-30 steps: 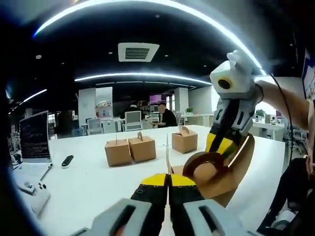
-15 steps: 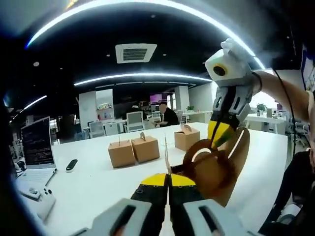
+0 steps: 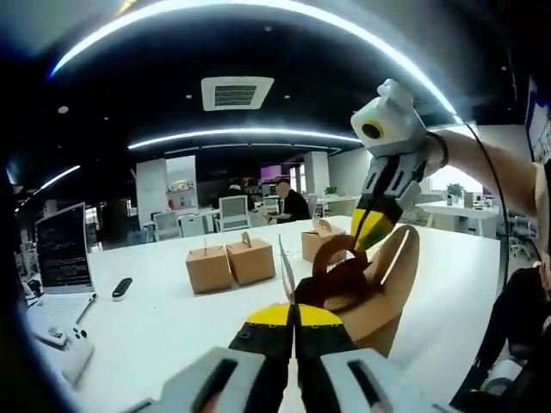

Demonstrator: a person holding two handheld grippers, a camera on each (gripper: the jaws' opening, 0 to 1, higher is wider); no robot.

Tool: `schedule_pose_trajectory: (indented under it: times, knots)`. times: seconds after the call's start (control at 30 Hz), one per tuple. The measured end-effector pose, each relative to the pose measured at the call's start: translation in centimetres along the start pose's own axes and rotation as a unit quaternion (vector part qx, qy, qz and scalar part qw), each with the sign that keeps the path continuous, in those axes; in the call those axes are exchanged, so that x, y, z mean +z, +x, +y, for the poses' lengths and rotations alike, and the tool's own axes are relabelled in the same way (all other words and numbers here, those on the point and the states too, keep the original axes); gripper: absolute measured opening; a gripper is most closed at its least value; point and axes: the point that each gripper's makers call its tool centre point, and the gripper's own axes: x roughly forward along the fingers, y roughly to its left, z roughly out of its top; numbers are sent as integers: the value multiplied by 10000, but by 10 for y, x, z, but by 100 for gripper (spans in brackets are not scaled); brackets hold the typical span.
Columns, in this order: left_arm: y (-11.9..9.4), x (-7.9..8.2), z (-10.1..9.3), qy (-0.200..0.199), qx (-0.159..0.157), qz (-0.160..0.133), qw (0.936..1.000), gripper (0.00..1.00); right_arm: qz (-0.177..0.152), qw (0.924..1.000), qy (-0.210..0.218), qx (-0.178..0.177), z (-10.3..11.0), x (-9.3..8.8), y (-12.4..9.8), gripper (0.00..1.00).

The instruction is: Pick up one paper box from the group, open the paper box, and remove the item inside

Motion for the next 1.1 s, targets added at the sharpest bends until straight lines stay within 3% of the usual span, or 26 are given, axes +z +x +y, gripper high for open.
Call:
schedule_pose_trajectory:
  times: [0.47,1.1]
  knots:
    - [2,-1,1,-10,-66,-35,10000,3,-393,9956,806,279,-13,4,3,3]
    - [1,-1,-1,-38,-150,-47,9999,3,-616,9904,1203,283,-31,8,4,3]
